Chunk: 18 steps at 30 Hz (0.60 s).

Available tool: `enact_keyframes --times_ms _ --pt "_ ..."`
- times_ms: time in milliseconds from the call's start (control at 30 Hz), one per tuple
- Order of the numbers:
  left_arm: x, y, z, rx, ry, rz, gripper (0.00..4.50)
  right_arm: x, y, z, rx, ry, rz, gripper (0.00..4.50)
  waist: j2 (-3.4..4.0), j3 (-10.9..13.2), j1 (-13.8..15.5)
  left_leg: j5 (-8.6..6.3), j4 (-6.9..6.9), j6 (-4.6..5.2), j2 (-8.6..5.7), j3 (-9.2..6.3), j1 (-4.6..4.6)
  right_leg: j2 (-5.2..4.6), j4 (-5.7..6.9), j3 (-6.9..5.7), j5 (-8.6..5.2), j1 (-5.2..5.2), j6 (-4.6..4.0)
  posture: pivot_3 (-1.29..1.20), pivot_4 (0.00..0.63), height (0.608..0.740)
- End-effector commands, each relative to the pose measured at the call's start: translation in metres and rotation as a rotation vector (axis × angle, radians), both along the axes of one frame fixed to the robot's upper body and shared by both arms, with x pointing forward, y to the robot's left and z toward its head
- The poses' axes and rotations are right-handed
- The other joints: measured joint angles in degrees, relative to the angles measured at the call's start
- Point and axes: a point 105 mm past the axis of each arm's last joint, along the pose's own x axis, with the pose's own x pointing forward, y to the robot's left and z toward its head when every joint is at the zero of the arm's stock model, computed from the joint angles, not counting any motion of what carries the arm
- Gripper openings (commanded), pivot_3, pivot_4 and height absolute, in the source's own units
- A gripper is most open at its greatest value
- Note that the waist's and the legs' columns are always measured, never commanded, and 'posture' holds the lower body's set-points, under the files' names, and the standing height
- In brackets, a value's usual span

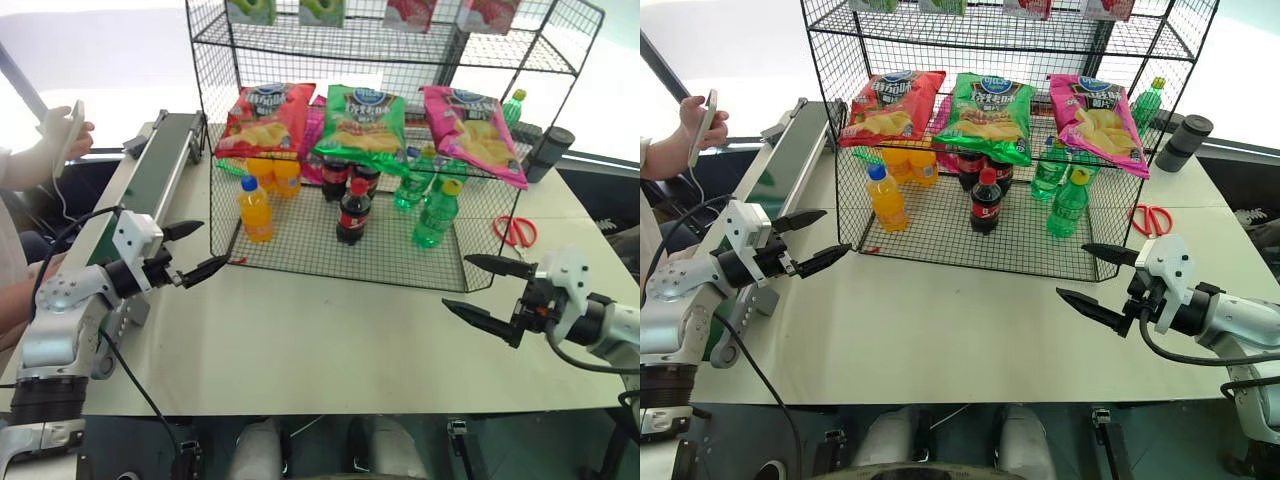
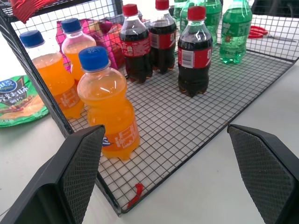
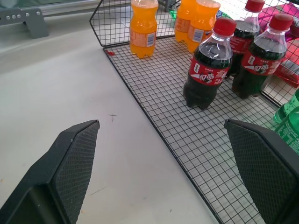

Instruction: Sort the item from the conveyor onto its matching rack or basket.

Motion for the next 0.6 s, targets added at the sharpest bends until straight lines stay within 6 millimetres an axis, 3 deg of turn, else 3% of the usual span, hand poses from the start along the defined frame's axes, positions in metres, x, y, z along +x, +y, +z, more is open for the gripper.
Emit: enact_keyframes --times_ms 33,600 --pt "-0.0006 0.0005 0.0091 0.04 -0.057 0.004 4.5 -0.0012 -0.0013 0.0044 -0.014 -0.027 0.004 4.47 0.0 0.0 0.0 0.0 0.0 0.0 0.0 0.0 0.0 0.0 0.0 0.0 0.0 0.0 0.0 0.0 0.15 0.738" --pt "0.0004 -0.0019 0.0117 0.031 -0.067 0.005 4.5 0.006 -0.0042 0.0028 -0.035 -0.043 0.02 4.47 0.0 0.0 -0.05 0.01 0.01 -0.01 0.0 0.02 0.02 0.0 0.04 0.0 0.0 0.0 0.0 0.0 0.15 0.738"
